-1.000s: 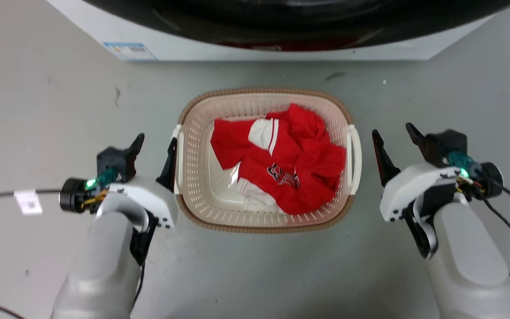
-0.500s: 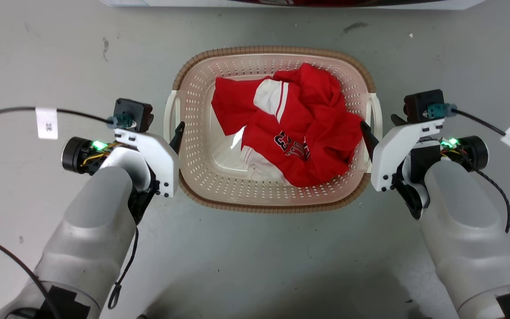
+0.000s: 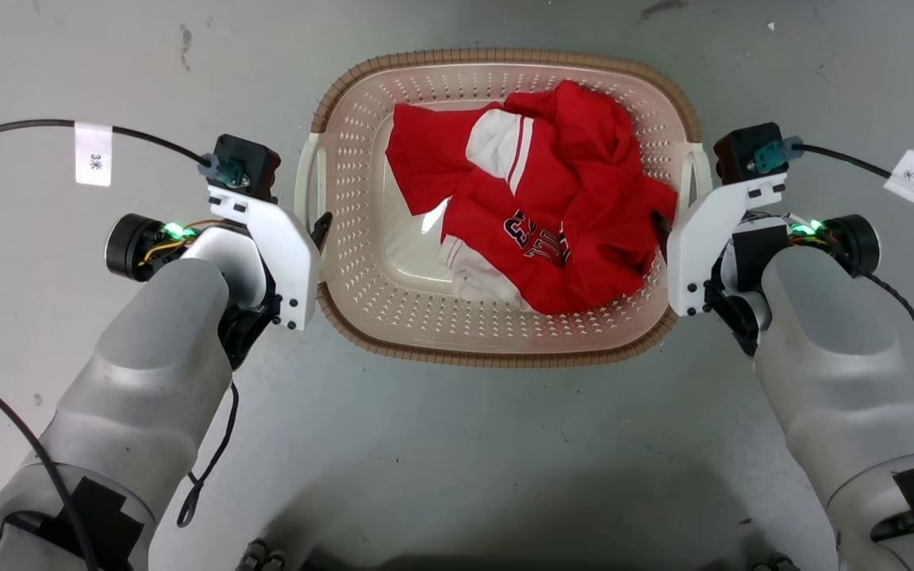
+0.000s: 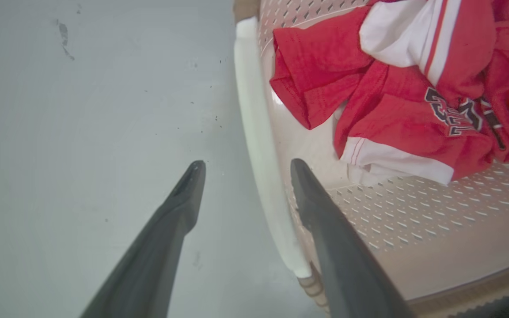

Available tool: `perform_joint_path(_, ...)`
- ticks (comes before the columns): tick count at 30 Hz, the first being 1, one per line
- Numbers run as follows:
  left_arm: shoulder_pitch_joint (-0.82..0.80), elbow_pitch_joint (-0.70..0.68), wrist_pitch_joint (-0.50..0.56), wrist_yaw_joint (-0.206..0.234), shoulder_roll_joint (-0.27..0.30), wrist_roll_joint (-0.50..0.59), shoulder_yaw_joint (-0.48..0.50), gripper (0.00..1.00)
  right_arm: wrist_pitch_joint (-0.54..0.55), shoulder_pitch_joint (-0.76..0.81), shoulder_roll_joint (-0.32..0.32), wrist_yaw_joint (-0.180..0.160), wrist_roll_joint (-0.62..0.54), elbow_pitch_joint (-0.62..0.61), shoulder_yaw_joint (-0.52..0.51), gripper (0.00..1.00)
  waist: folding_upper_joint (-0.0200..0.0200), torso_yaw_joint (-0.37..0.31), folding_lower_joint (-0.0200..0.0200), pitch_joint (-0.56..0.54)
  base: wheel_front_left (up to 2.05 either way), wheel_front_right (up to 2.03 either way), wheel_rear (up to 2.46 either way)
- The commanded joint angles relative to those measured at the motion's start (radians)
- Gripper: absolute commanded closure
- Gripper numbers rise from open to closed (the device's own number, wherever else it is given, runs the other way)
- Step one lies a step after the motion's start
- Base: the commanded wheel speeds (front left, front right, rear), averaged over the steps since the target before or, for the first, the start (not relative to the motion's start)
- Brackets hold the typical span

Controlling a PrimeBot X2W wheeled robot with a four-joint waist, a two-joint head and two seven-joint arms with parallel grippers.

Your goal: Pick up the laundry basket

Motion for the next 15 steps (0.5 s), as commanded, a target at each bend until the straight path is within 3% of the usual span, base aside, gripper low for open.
perform_joint_path(1,-0.016,0.003,0.007,0.002,0.003,-0.015,-0.015,0.00,0.001,-0.026,-0.001,0.000,0.006,0.010,0.004,0.00,0.0000,0.002,-0.0001,0.008,0.00,0.00,0.00)
perform_joint_path(13,-0.060,0.020,0.014,0.002,0.004,-0.116,-0.130,0.03,-0.016,-0.078,-0.001,-0.001,-0.002,0.078,-0.002,0.00,0.0000,0.015,-0.0001,0.045,0.00,0.00,0.00)
perform_joint_path(14,-0.061,0.019,0.017,0.002,0.002,-0.126,-0.137,0.43,-0.017,-0.080,-0.001,0.000,-0.002,0.081,-0.002,0.04,0.0000,0.016,-0.0001,0.046,0.00,0.00,0.00)
perform_joint_path(15,-0.063,0.018,0.012,0.002,0.003,-0.138,-0.142,1.00,-0.018,-0.083,-0.001,0.000,-0.002,0.085,-0.004,0.51,0.0000,0.017,-0.0001,0.047,0.00,0.00,0.00)
